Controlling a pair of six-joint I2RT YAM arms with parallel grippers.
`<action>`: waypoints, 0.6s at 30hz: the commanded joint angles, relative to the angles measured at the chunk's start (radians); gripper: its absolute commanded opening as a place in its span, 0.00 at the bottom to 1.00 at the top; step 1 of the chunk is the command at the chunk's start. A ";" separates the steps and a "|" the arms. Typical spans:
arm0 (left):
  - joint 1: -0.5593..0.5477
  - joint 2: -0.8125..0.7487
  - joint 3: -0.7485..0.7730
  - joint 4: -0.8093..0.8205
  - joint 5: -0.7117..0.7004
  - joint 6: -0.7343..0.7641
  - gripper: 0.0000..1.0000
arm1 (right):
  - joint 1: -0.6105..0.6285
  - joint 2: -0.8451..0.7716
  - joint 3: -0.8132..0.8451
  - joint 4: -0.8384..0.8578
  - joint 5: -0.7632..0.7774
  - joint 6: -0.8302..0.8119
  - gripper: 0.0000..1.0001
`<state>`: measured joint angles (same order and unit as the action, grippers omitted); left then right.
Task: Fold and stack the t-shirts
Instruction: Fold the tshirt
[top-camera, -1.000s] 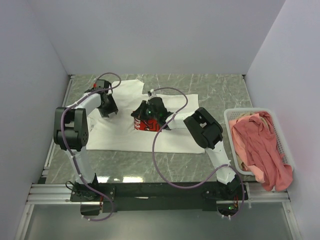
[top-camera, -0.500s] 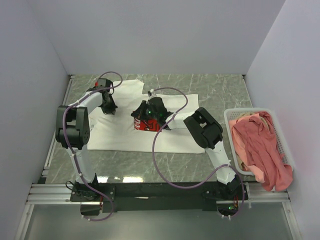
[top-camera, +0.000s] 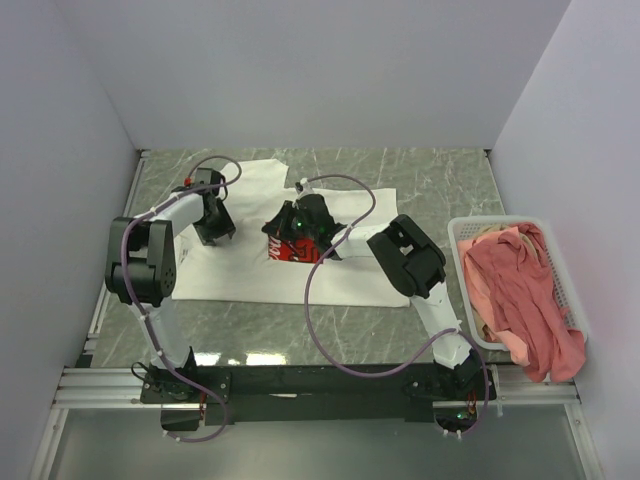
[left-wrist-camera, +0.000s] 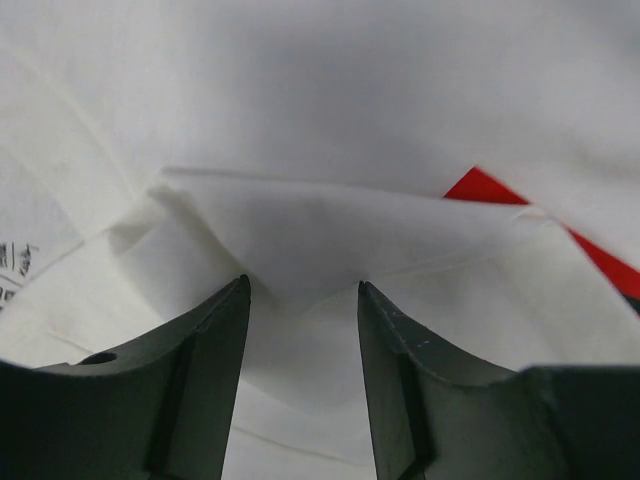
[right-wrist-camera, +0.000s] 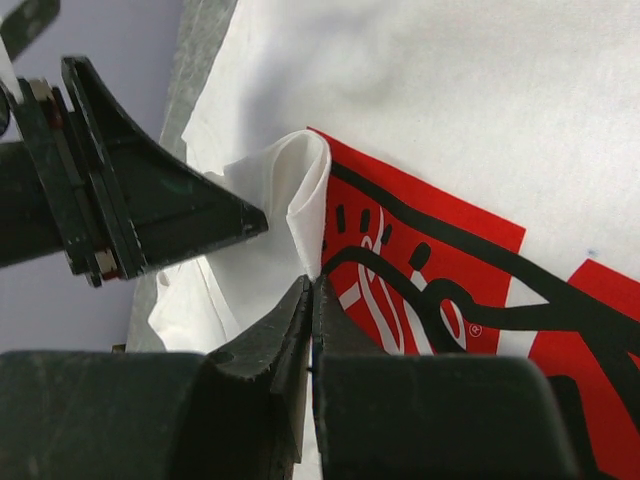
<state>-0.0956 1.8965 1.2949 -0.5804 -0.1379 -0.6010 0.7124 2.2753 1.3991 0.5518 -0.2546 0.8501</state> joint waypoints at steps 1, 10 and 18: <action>-0.004 -0.062 -0.032 0.030 -0.012 -0.052 0.53 | -0.005 -0.025 0.031 0.020 0.011 -0.013 0.05; -0.004 -0.039 -0.026 0.048 0.026 -0.060 0.56 | -0.007 -0.020 0.032 0.020 0.006 -0.013 0.05; 0.000 -0.007 0.017 0.051 0.027 -0.052 0.34 | -0.007 -0.020 0.032 0.019 0.003 -0.016 0.05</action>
<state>-0.0956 1.8851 1.2652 -0.5461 -0.1204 -0.6498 0.7124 2.2753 1.3991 0.5518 -0.2554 0.8471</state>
